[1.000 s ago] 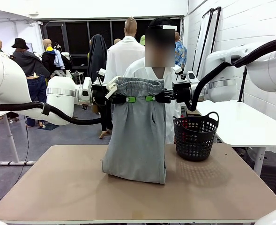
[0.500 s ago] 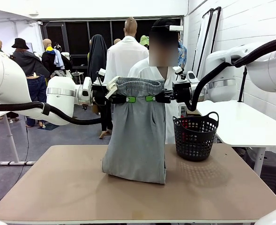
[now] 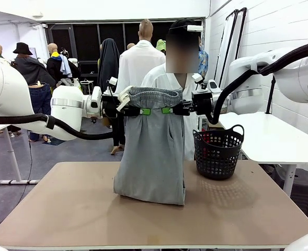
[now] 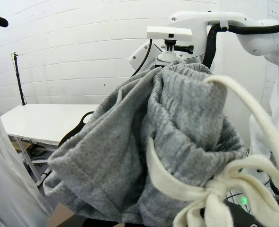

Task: Fold the training pants.
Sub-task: Fold the Training pants in half.

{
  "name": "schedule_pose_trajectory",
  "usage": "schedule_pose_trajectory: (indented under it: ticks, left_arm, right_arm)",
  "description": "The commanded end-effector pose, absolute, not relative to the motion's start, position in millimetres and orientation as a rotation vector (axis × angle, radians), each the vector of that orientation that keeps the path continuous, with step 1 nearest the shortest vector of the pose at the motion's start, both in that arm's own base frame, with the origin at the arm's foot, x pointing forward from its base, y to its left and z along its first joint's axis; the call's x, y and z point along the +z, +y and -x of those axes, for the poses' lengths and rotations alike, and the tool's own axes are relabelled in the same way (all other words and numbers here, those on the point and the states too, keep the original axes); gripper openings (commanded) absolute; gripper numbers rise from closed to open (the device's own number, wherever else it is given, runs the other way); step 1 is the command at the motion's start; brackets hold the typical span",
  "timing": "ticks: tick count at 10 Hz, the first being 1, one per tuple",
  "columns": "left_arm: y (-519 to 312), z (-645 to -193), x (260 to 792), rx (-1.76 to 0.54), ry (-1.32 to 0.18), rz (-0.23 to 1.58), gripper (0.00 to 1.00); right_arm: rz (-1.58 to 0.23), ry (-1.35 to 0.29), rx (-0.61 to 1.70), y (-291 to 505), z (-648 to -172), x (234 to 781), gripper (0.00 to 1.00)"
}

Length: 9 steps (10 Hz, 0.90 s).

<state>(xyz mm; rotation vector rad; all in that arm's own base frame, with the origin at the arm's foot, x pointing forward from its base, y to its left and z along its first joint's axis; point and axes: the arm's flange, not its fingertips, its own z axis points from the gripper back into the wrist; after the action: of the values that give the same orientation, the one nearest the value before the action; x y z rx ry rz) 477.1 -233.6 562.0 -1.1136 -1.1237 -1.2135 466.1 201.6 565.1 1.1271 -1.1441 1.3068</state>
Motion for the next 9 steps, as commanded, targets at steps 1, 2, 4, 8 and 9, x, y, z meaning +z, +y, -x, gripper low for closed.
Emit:
schedule_pose_trajectory:
  ticks: [1, 2, 4, 8, 9]
  left_arm:
    - [-222, -459, 560, -1.165, -1.132, 1.118, 0.0]
    - [-219, -452, 557, -1.142, -1.134, 1.116, 0.0]
    - [-213, -438, 550, -1.092, -1.15, 1.123, 0.0]
    - [-213, -418, 527, -1.04, -1.137, 1.143, 0.0]
    - [-214, -421, 525, -1.031, -1.126, 1.147, 0.0]
  right_arm:
    - [-1.142, -1.104, 1.346, 216, -472, 572, 0.0]
    - [-1.155, -1.088, 1.353, 220, -473, 571, 0.0]
    - [-1.173, -1.057, 1.361, 228, -474, 567, 0.0]
    - [-1.236, -1.014, 1.307, 228, -470, 539, 0.0]
    - [-1.24, -1.017, 1.302, 227, -471, 538, 0.0]
